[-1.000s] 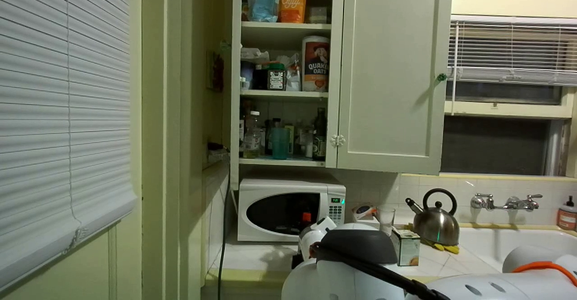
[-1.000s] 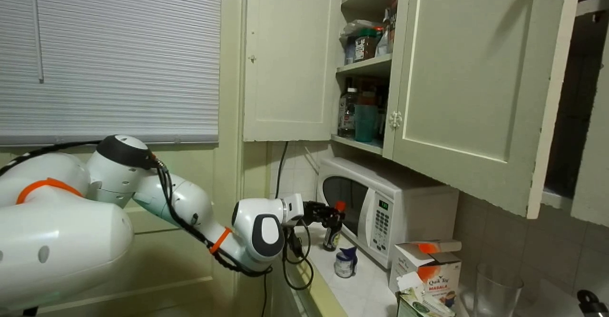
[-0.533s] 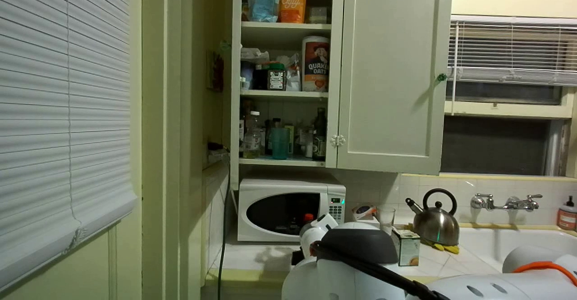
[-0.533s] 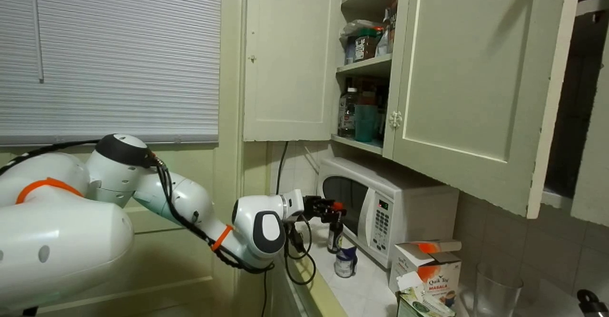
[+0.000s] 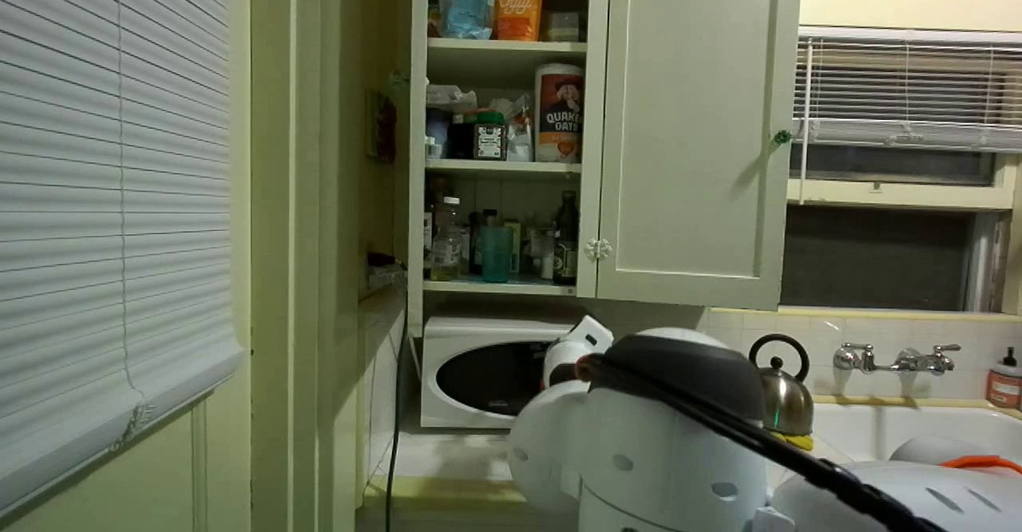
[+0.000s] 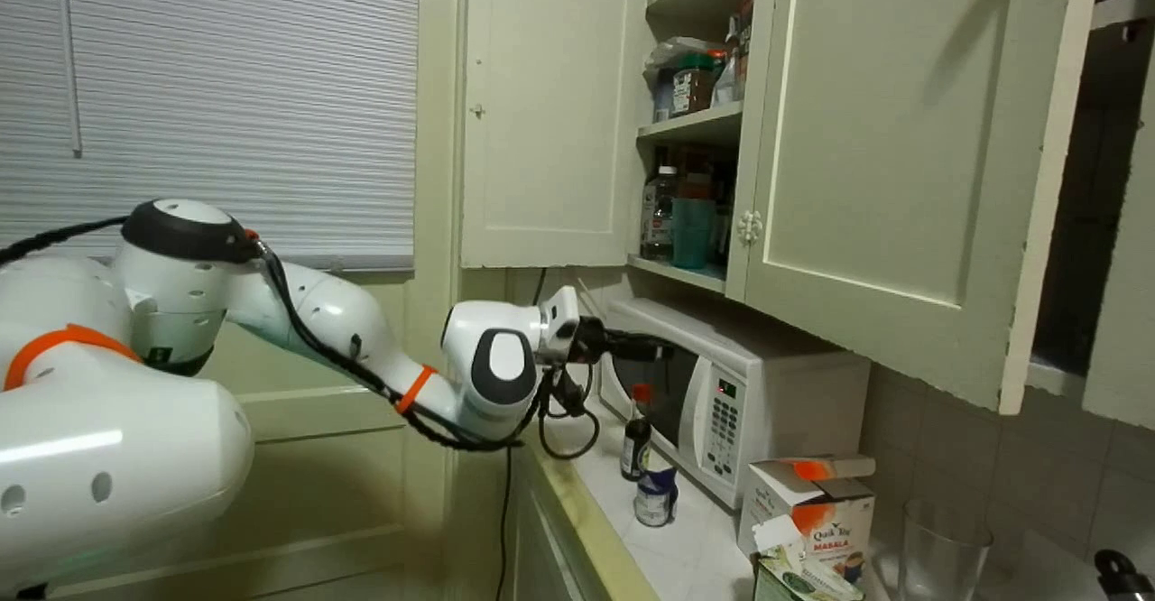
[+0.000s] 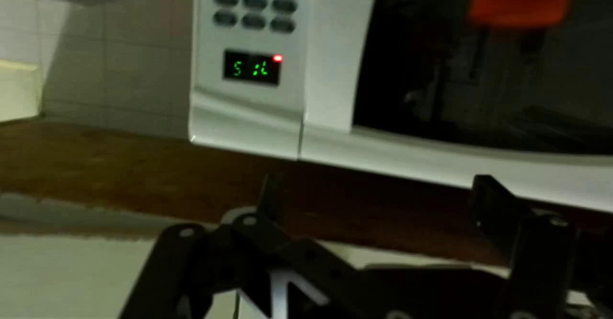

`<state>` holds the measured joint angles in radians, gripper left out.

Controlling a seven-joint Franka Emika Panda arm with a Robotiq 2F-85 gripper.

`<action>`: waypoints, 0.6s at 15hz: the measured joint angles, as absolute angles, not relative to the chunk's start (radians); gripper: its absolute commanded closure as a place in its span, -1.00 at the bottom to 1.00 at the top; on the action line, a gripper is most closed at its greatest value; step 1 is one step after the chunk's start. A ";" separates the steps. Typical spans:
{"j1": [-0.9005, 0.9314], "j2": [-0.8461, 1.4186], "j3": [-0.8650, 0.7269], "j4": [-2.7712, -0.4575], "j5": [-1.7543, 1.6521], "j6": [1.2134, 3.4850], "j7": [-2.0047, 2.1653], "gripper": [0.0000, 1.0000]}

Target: Remove the soy sauce bottle from the cabinet and put it on the counter.

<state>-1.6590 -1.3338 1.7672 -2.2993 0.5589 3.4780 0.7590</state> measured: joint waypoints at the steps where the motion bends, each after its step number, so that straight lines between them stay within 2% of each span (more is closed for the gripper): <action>1: -1.631 -1.297 1.710 -2.320 0.515 3.418 0.718 -1.00; 4: -1.550 -1.145 1.594 -2.316 0.385 3.350 0.705 -1.00; 9: -1.389 -0.923 1.424 -2.267 0.367 3.286 0.598 -1.00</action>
